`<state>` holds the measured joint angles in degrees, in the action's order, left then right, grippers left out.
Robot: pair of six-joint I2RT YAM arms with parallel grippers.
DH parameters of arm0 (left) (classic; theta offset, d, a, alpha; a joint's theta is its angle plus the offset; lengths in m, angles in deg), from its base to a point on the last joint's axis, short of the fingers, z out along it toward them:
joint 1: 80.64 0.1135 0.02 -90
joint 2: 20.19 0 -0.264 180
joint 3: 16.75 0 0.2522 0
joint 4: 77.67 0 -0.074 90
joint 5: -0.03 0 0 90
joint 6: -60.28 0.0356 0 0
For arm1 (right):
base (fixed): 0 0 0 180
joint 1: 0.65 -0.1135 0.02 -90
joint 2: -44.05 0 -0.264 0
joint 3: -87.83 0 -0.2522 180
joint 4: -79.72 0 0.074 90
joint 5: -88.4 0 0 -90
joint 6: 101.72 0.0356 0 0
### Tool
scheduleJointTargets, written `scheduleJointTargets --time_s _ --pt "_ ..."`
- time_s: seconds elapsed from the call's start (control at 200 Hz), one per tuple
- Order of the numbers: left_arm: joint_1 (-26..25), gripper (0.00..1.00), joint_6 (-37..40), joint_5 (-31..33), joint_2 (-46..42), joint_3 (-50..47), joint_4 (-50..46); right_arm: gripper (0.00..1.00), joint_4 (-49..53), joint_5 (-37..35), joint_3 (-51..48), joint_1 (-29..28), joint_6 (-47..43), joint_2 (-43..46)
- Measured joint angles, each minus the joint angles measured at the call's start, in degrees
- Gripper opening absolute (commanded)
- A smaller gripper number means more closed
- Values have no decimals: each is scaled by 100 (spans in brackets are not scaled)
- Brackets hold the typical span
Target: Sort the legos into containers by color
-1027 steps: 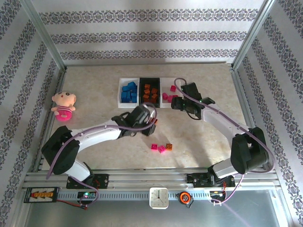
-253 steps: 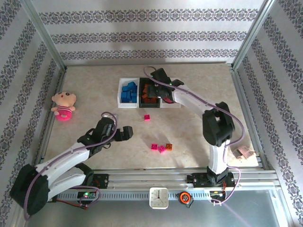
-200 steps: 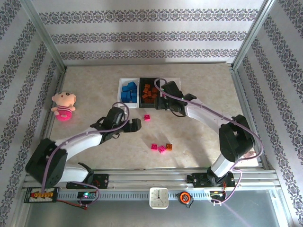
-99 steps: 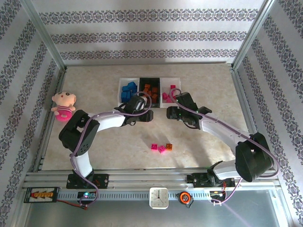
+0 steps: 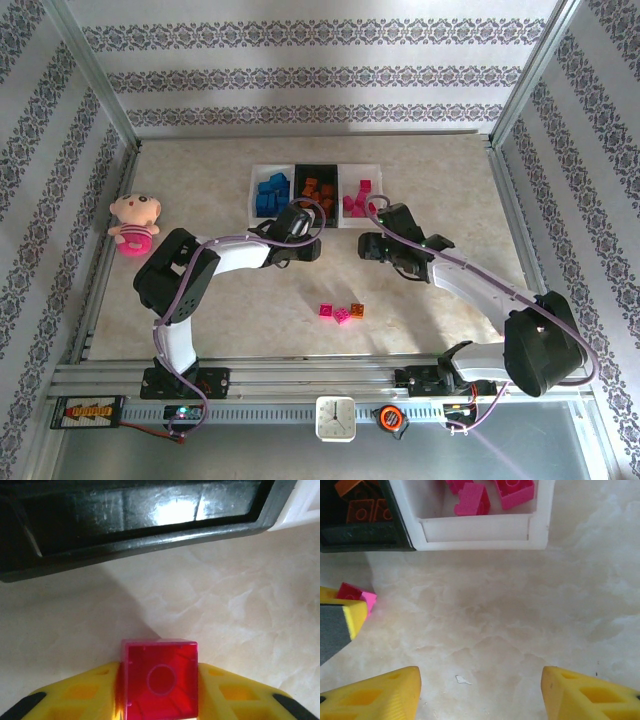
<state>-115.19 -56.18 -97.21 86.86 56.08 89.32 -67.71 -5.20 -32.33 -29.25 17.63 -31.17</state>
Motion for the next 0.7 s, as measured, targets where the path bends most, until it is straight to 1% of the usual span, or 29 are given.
scheduleJointTargets --time_s 0.135,0.265,0.34,0.44,0.495,0.59,0.7 --pt "-2 29 -2 -2 -70 -59 4 65 -2 0 -125 15 57 94" --pt "-79 29 -4 -24 -275 -66 -122 65 -17 -2 -232 76 87 302" --pt "-181 29 -4 -66 -382 122 -273 65 -35 -2 -321 76 103 450" --pt "-264 29 -7 -205 -356 743 -378 65 -50 -2 -490 76 142 616" --pt "-291 29 -9 -291 -234 1290 -442 65 -44 0 -584 76 179 688" --pt "-291 29 -9 -396 201 2363 -409 65 -42 0 -713 76 208 793" --pt "-291 30 -7 -442 789 3305 -413 65 -37 2 -885 76 229 968"
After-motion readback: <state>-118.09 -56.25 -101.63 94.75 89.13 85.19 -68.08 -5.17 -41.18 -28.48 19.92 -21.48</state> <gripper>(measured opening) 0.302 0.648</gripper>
